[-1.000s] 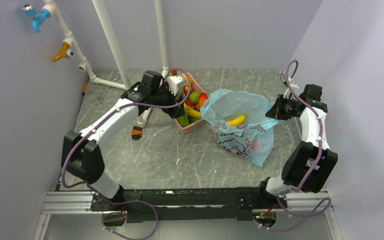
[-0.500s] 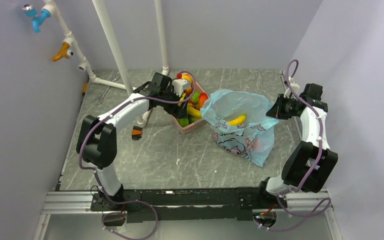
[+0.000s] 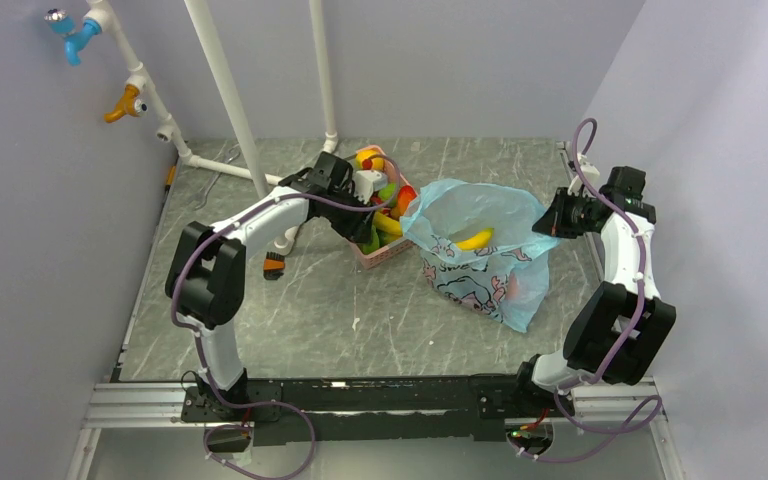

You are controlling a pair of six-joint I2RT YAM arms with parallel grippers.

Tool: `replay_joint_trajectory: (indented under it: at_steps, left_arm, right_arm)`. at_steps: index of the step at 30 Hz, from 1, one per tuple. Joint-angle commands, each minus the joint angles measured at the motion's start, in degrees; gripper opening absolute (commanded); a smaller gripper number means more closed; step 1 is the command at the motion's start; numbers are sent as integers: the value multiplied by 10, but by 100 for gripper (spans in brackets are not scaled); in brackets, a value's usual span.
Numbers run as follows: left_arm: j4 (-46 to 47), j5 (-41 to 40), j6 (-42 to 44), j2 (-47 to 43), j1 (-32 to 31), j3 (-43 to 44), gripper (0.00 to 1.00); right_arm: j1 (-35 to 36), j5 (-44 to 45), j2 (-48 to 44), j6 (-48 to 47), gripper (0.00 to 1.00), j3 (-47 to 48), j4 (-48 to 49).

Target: Place the fake fruits into the plastic bag and tie a complex knot

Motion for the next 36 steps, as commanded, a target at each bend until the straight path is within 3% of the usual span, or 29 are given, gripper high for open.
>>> replay_joint_trajectory:
  at_steps: [1,4,10,15,19,23,30,32,35,36]
  left_arm:
    - [-10,22,13,-36,-2,40,39]
    - [-18,42,16,-74,-3,53,31]
    - [-1,92,6,-134,-3,136,31]
    - [89,183,-65,-99,-13,248,35]
    - [109,247,-110,-44,-46,327,37]
    - [82,235,-80,2,-96,365,35]
    - [52,186,-43,67,-148,374,38]
    - [31,165,-34,85,-162,379,45]
    - [17,126,-45,102,-168,385,88]
    - [8,119,-50,100,-164,395,98]
  right_arm:
    - [-2,-3,3,-18,0,32,-3]
    - [0,-10,4,-20,0,31,-5]
    - [4,-16,2,-27,0,28,-6]
    - [15,-20,-3,-28,0,23,-4]
    - [19,-25,-9,-32,0,23,-4]
    - [24,-35,-18,-42,0,23,-9]
    - [40,-54,-44,-56,0,15,-18]
    - [43,-65,-49,-59,0,13,-23]
    - [49,-72,-53,-76,0,10,-35]
    - [50,-71,-55,-84,0,10,-42]
